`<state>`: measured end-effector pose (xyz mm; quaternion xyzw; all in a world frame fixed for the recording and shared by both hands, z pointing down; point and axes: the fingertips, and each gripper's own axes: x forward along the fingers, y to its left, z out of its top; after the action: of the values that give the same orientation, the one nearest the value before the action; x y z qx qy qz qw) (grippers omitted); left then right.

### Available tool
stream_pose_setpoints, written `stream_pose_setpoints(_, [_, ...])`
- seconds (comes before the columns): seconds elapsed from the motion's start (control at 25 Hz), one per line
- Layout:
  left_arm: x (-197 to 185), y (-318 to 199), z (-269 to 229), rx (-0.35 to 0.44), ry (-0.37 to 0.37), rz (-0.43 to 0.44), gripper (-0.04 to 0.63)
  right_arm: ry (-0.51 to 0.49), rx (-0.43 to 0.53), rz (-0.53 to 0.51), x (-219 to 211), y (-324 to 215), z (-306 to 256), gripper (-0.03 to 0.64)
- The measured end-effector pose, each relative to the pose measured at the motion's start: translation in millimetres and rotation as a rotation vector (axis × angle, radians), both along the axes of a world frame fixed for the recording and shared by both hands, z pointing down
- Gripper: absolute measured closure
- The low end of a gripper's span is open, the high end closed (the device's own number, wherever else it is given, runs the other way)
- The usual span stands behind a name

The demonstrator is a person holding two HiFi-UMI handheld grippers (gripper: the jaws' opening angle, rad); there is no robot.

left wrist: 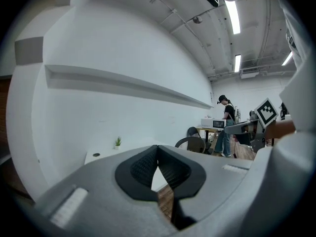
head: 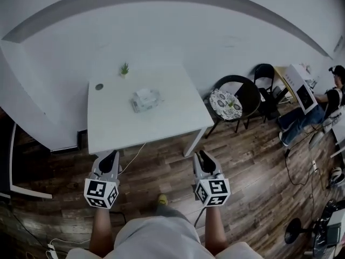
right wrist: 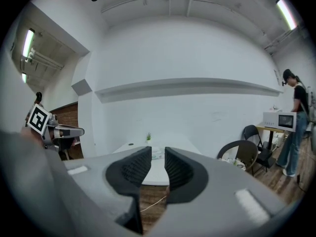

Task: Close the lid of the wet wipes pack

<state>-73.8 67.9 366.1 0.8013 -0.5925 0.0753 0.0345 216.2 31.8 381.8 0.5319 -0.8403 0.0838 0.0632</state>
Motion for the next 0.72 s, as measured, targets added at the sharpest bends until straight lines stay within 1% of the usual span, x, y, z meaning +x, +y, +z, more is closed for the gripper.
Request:
stream_pose_setpoints(0.24, [21,-59,-3,-0.009,-0.007,-0.016,0.595,-0.005,0.003,-0.038,17,-69,-7,0.528])
stream_pose_setpoints(0.44, [36,-89,2,-0.033,-0.024,-0.007,0.595,-0.002,-0.012,-0.09,15,-107,-1,0.528])
stream_pose_setpoints(0.72, [28,-120,11,-0.056,-0.036,-0.021,0.595,-0.003,-0.032,-0.136,1,-143,8,0.528])
